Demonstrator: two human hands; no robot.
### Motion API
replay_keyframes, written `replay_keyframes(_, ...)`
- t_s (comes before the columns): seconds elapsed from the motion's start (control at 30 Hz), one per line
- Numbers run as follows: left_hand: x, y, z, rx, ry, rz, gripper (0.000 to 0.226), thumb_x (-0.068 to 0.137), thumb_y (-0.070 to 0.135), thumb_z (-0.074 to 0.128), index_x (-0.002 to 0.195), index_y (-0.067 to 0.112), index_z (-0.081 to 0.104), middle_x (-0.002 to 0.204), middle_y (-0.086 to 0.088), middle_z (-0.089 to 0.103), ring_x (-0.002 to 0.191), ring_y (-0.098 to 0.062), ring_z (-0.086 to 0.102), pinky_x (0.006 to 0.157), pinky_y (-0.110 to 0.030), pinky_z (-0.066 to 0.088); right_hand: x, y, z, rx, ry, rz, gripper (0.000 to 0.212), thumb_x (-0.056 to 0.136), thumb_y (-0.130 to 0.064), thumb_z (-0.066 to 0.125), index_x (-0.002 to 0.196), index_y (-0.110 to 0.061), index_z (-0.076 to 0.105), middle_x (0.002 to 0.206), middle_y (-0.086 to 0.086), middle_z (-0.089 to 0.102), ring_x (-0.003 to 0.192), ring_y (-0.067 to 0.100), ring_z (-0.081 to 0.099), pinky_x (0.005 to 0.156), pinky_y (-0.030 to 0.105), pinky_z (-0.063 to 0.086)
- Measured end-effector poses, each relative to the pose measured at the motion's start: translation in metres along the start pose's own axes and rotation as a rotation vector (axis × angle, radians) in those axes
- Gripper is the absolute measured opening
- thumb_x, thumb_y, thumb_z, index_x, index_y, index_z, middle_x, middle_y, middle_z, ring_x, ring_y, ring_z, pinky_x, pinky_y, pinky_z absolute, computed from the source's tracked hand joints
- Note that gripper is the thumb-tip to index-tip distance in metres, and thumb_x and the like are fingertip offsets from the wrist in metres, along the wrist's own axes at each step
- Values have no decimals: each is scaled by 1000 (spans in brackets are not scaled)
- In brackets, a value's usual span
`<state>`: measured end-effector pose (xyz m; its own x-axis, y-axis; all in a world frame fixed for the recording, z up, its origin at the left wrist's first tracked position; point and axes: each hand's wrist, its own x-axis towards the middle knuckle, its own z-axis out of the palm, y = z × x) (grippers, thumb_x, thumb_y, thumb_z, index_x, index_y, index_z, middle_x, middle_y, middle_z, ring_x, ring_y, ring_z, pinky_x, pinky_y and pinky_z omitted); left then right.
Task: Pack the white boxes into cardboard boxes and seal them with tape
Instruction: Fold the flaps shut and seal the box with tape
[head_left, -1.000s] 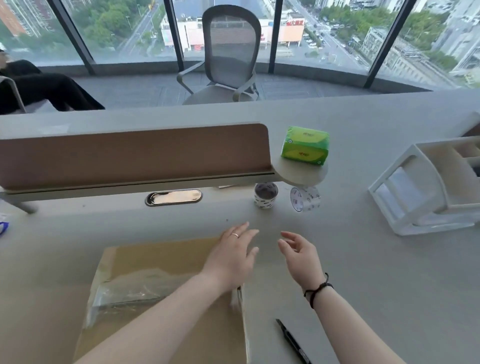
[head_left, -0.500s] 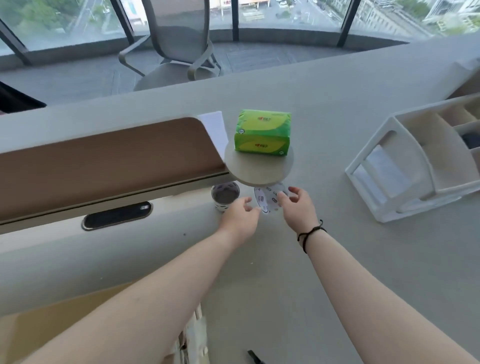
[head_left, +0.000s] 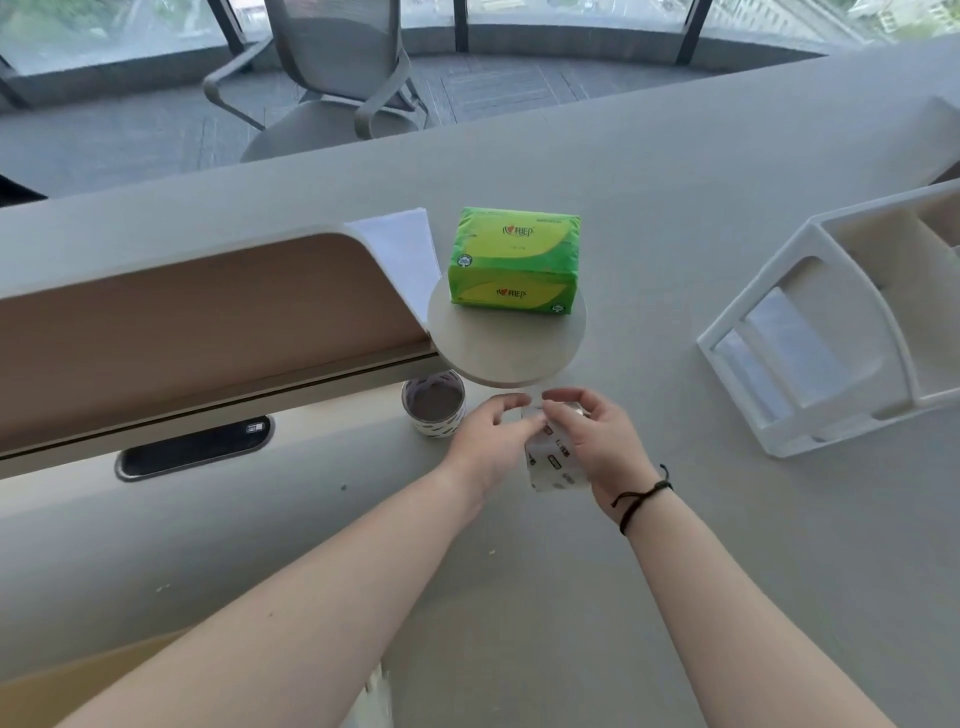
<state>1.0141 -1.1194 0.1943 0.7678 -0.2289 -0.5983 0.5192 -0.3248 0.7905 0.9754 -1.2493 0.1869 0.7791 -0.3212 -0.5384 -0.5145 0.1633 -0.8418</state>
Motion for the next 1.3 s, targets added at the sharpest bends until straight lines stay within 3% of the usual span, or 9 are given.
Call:
replay_keyframes(0.13,-5,10,1,-181,-66,-80,24,87,25,74,109,22,66,113,4,68,104,-6,56,80,-26,39,-9,-17,-3,-51,6,-6,3,86,-14,70,89,-16,71,80,5,69,68,22,61,65,30,48)
replay_keyframes(0.23,-8,18,1,-319,-129,-168,30,78,38,73,106,27,71,117,13,71,115,-9,56,90,-34,37,-16,-35,-4,-118,0,-36,8,88,-11,65,80,-11,68,70,5,62,60,21,54,56,25,43)
replay_keyframes(0.33,-10,26,1,-458,-162,-194,14,91,28,64,94,22,76,91,11,73,101,-17,59,104,-40,39,-19,-53,-2,-192,-6,-33,9,86,-15,64,79,-9,62,69,11,54,55,22,49,51,25,40)
replay_keyframes(0.43,-17,34,-1,-496,-165,-202,10,92,24,63,93,21,73,80,10,69,94,-20,59,98,-38,43,-23,-67,4,-260,-5,-62,13,75,-20,63,84,-10,63,72,13,50,62,23,46,58,33,38)
replay_keyframes(0.63,-25,35,-11,-601,-145,-130,50,77,28,66,122,6,71,108,-7,67,98,-26,60,86,-38,43,-38,-78,18,-348,3,-203,9,87,-11,63,87,-7,71,67,-2,62,58,12,53,57,24,43)
replay_keyframes(0.77,-38,31,-21,-635,-83,-102,65,71,35,70,131,9,63,119,-16,71,102,-31,65,91,-45,48,-55,-74,28,-284,-33,-161,10,83,-12,64,85,-13,74,80,9,72,67,18,59,65,31,48)
replay_keyframes(0.93,-58,26,-53,-691,-28,-26,10,95,13,65,101,16,59,93,-6,75,88,-23,70,84,-37,52,-87,-65,42,-269,-106,-117,13,85,-6,63,82,-14,73,70,-5,67,58,10,51,54,21,43)
replay_keyframes(1.1,-91,23,-86,-679,35,47,14,100,5,59,100,16,52,90,-4,77,81,-23,67,89,-41,50,-119,-62,61,-362,-155,-98,8,87,-12,65,90,-12,72,70,-3,59,59,11,50,55,22,42)
replay_keyframes(1.3,-142,11,-140,-626,65,146,22,91,-4,68,108,6,58,91,-8,76,66,-16,67,71,-27,58,-161,-65,94,-472,-259,-151,9,87,-14,67,84,-20,72,72,-4,64,62,12,55,64,26,47)
